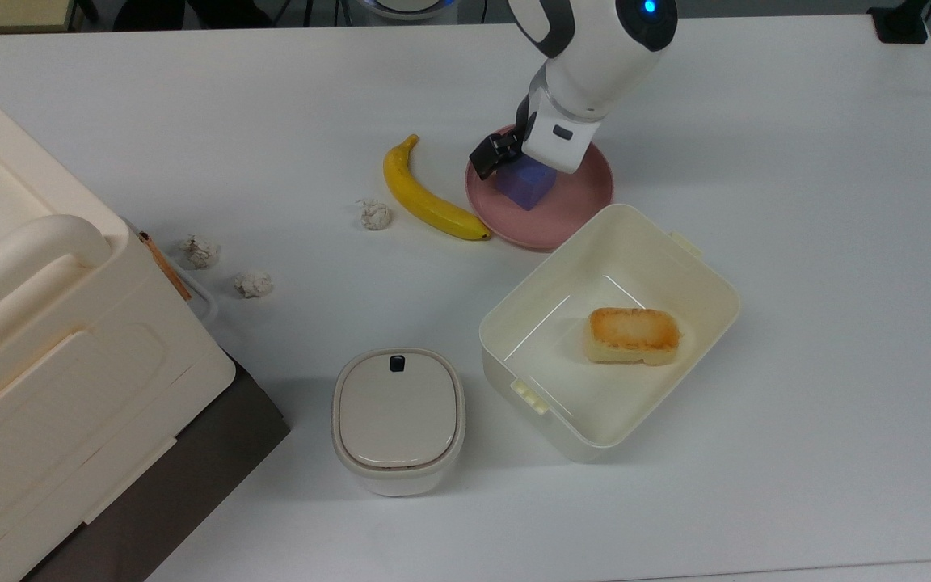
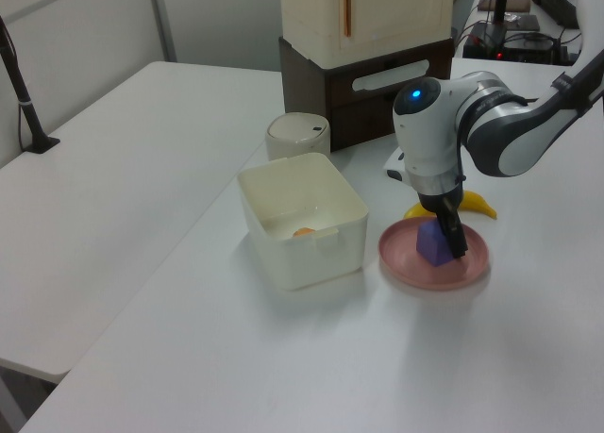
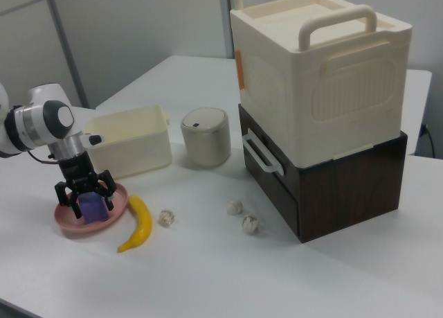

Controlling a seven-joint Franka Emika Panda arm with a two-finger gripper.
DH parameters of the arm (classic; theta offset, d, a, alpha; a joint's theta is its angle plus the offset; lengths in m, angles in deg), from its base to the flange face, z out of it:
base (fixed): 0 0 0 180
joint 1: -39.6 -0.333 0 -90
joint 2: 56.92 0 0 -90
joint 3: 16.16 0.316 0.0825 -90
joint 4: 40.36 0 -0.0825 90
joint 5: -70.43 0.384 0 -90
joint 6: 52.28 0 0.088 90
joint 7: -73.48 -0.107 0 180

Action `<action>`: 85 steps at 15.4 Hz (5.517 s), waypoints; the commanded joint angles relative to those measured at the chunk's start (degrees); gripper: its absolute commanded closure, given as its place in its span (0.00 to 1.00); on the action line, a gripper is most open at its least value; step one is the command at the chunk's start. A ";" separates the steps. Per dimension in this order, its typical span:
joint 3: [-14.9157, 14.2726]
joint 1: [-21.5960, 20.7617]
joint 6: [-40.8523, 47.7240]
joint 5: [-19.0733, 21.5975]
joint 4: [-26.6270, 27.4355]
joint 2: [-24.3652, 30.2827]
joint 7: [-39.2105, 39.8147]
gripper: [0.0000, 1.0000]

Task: Put the cube on the table

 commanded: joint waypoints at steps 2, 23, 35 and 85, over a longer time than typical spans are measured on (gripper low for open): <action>-0.08 0.43 -2.38 -0.98 -0.94 -0.96 -0.20 0.29; -3.41 9.48 0.61 10.53 -8.77 2.82 -7.04 0.97; -15.02 10.10 -9.76 9.57 -10.08 -3.94 -19.28 0.97; -32.25 -0.98 14.58 21.52 -23.36 17.23 -19.30 0.00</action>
